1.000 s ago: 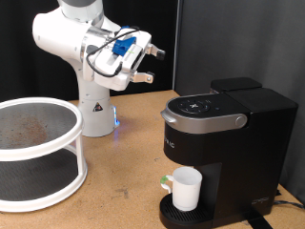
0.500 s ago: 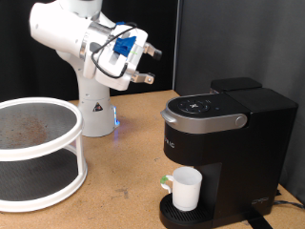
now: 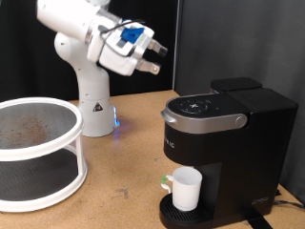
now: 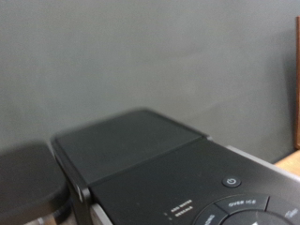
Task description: Make a cup of coffee with the keurig machine
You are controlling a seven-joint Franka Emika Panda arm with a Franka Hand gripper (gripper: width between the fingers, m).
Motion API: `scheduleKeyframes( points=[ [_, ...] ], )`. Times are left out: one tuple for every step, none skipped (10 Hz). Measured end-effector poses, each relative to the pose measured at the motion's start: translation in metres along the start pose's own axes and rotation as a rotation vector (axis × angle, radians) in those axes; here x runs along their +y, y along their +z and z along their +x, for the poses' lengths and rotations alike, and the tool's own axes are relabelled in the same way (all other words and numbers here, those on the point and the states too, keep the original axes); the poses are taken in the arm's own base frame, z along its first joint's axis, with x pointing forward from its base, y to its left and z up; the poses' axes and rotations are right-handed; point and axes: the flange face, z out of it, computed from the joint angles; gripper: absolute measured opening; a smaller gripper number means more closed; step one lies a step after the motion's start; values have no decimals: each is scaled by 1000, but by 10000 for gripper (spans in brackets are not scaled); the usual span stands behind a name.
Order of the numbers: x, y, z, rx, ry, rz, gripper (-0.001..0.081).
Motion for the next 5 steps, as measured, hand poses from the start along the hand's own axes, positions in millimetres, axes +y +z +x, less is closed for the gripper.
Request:
scheduleKeyframes(
  points=[
    [-15, 5, 8, -79, -84, -67, 802],
    [-29, 9, 17, -167, -134, -150, 802],
    [-45, 15, 25, -280, -163, -207, 802],
    [-58, 21, 33, -357, -154, -206, 802],
    [-54, 28, 41, -406, -134, -199, 802]
  ],
)
